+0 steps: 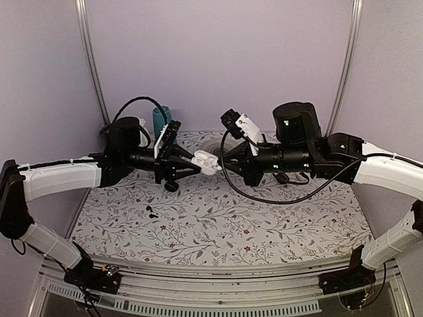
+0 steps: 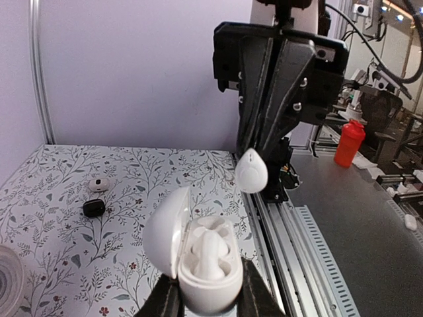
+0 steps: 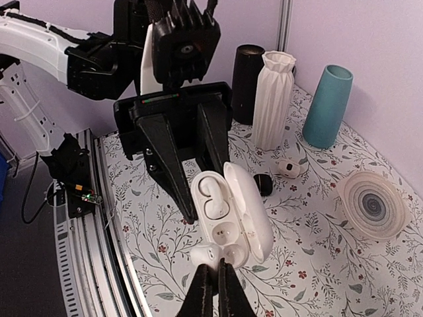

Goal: Insert the wireless bluetooth earbuds into the charging case
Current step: Insert the right earbud into the right side groove of the charging case.

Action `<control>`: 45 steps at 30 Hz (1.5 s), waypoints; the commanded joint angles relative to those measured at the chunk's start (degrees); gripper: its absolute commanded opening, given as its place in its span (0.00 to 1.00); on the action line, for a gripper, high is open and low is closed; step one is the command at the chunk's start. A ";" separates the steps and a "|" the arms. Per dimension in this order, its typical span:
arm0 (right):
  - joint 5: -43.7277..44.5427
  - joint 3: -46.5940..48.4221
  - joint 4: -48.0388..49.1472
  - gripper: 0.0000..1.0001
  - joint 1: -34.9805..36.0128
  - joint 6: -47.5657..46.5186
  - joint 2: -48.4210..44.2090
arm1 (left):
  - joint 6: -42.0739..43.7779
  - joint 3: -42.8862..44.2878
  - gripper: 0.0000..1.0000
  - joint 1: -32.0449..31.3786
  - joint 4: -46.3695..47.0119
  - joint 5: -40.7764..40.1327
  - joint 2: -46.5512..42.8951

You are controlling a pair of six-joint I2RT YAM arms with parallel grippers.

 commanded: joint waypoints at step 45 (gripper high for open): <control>10.63 1.14 -1.64 0.03 5.36 -6.93 3.44 | -2.57 2.91 0.00 -3.06 0.06 2.41 0.91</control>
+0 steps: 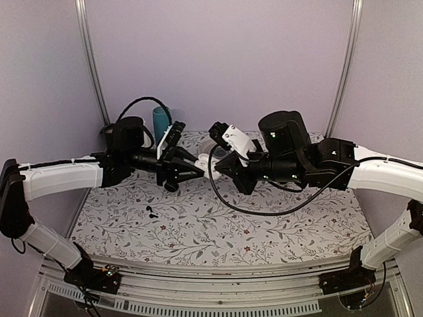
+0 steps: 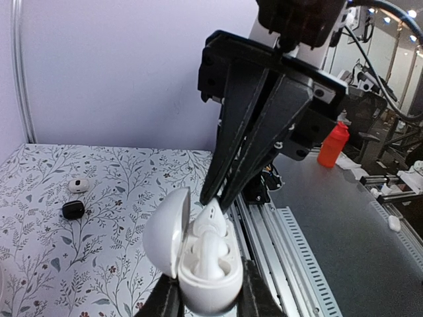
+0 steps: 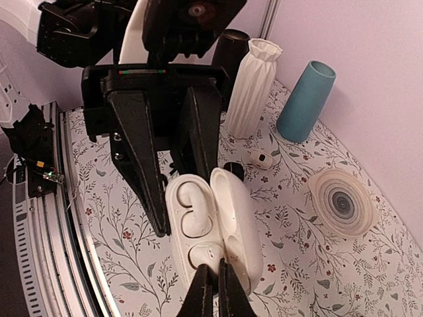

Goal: Insert the wireless bluetooth earbuds into the charging case
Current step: Insert the right earbud into the right side groove of the charging case.

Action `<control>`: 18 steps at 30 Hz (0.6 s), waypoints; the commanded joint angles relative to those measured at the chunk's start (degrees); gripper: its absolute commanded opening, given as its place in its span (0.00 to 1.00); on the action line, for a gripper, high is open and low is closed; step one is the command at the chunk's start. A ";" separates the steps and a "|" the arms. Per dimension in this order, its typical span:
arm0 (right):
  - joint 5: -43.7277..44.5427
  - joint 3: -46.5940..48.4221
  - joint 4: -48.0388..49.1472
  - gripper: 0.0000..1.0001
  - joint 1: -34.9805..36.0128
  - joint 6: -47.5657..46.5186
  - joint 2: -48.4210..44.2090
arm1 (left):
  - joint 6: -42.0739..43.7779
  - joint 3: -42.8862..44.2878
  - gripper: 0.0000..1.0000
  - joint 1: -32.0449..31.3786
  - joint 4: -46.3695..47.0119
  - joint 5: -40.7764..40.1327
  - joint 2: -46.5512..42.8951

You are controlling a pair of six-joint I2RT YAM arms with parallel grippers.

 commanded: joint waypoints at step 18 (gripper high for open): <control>-2.10 0.60 -1.48 0.04 1.78 -1.51 2.89 | -1.38 1.44 0.00 -1.26 2.41 -0.15 -1.07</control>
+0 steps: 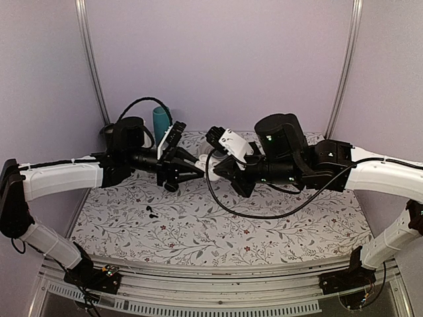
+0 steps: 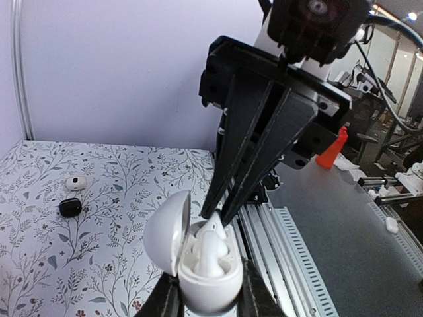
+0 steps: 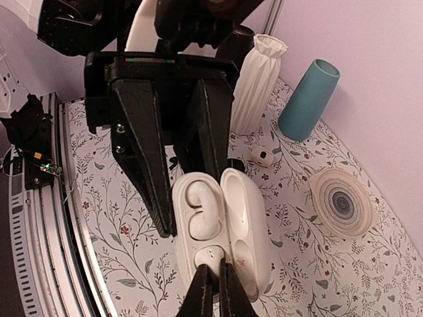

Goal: Insert the wireless bluetooth earbuds into the charging case
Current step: Insert the right earbud into the right side groove of the charging case.

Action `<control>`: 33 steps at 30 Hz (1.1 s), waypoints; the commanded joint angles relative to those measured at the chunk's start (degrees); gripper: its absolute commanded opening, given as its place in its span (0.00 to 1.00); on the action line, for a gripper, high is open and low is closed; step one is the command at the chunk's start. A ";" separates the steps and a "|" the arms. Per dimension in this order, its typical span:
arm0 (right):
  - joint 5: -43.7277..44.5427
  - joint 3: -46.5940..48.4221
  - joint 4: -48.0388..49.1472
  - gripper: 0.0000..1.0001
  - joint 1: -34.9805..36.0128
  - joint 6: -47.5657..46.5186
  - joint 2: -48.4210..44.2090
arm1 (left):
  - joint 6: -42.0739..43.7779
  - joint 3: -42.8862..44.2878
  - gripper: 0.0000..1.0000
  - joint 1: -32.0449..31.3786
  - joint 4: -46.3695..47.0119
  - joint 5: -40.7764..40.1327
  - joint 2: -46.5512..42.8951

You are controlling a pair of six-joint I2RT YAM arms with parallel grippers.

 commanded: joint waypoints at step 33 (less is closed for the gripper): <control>-0.69 1.08 -1.17 0.18 0.88 2.98 -3.32 | 0.27 -1.01 0.00 -0.91 3.83 -4.43 -1.73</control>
